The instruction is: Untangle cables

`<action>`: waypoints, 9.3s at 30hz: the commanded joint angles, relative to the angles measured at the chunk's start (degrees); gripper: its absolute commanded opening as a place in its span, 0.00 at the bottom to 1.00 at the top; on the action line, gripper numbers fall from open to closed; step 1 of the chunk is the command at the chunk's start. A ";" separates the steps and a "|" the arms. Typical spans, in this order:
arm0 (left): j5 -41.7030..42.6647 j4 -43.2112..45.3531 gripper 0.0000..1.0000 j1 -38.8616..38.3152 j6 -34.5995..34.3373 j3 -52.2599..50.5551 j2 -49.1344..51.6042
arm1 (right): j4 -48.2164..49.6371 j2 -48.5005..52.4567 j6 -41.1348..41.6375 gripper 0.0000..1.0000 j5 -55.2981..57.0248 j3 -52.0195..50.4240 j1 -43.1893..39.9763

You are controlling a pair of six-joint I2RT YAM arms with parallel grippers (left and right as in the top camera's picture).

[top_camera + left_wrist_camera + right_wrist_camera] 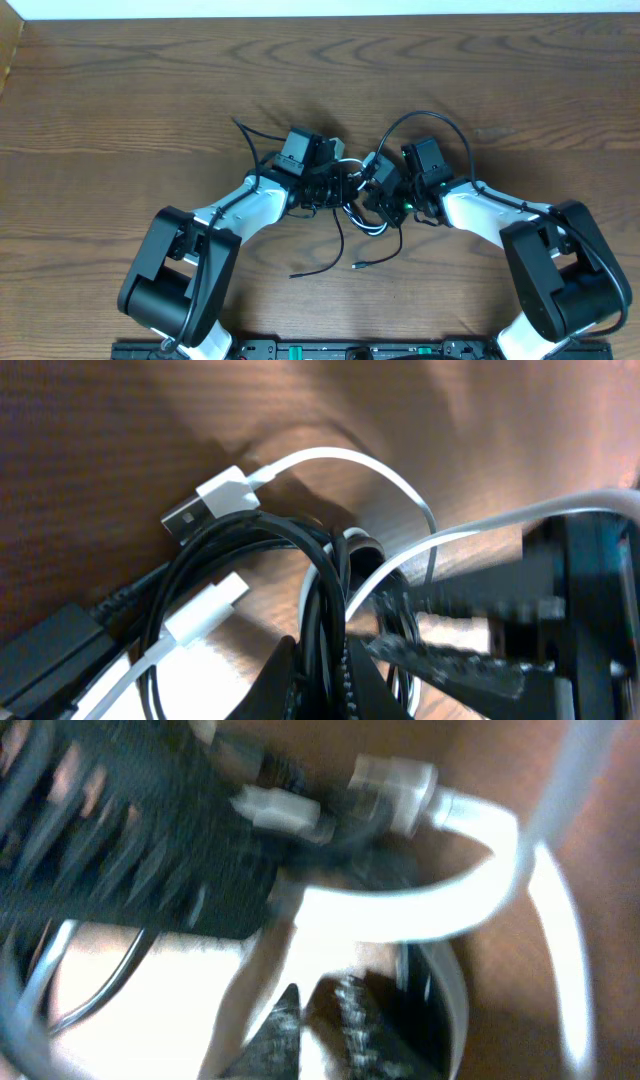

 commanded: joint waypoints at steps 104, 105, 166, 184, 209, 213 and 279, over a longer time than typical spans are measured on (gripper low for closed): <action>1.36 0.85 0.08 0.87 -0.28 -0.09 -0.33 | 4.52 -3.21 5.46 0.13 15.58 -3.96 5.79; 1.27 0.85 0.07 0.87 -0.28 -0.09 -0.33 | 4.42 -4.22 5.55 0.07 15.58 -3.96 5.81; 35.32 13.25 0.09 3.28 8.52 -0.07 -1.68 | -10.12 -23.80 16.41 0.29 -13.09 -4.00 -12.00; 8.31 -2.95 0.62 3.93 6.23 -0.07 -23.17 | -7.91 -23.80 17.09 0.06 -14.60 -4.00 -14.01; -9.57 -17.66 0.48 -10.45 7.04 -0.11 -5.88 | -8.13 -23.80 20.57 0.42 -0.09 -4.00 -14.01; -9.31 -14.05 0.48 -10.47 7.06 -0.11 -3.98 | -8.15 -23.80 20.57 0.42 -0.07 -4.00 -14.01; -12.26 -17.92 0.07 -11.30 23.43 -0.04 -34.93 | 4.26 -23.80 40.24 0.46 -27.54 -4.00 -14.86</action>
